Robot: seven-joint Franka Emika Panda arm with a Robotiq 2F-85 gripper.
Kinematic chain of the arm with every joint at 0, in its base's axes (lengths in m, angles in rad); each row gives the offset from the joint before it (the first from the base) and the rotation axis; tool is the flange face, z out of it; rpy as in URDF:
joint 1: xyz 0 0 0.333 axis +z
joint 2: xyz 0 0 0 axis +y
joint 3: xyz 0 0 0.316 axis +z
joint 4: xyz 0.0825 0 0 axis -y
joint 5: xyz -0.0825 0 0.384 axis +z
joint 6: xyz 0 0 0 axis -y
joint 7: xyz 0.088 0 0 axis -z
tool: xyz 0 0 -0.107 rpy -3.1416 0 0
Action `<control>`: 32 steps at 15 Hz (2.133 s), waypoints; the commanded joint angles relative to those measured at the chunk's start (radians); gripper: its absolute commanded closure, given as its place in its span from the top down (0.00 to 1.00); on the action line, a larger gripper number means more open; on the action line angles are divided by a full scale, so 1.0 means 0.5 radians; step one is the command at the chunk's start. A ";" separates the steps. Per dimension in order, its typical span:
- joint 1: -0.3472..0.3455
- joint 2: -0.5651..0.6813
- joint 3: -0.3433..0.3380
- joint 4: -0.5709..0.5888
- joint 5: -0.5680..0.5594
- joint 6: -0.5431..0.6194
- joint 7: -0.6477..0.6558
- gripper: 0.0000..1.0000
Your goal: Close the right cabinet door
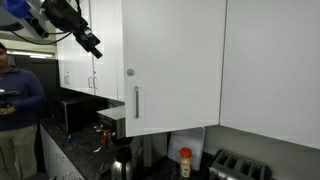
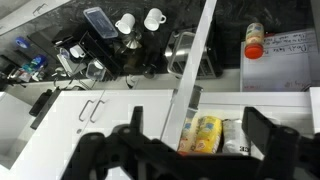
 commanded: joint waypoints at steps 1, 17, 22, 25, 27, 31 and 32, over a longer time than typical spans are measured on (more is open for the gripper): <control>-0.073 0.059 0.014 0.029 0.027 0.099 -0.019 1.00; -0.262 0.270 -0.150 0.038 0.080 0.665 -0.062 1.00; -0.203 0.350 -0.211 0.030 0.261 0.766 -0.213 1.00; -0.183 0.381 -0.221 0.031 0.350 0.792 -0.309 1.00; -0.157 0.398 -0.227 0.030 0.395 0.811 -0.374 1.00; -0.081 0.436 -0.240 0.028 0.472 0.838 -0.487 1.00; -0.065 0.447 -0.234 0.027 0.484 0.847 -0.506 1.00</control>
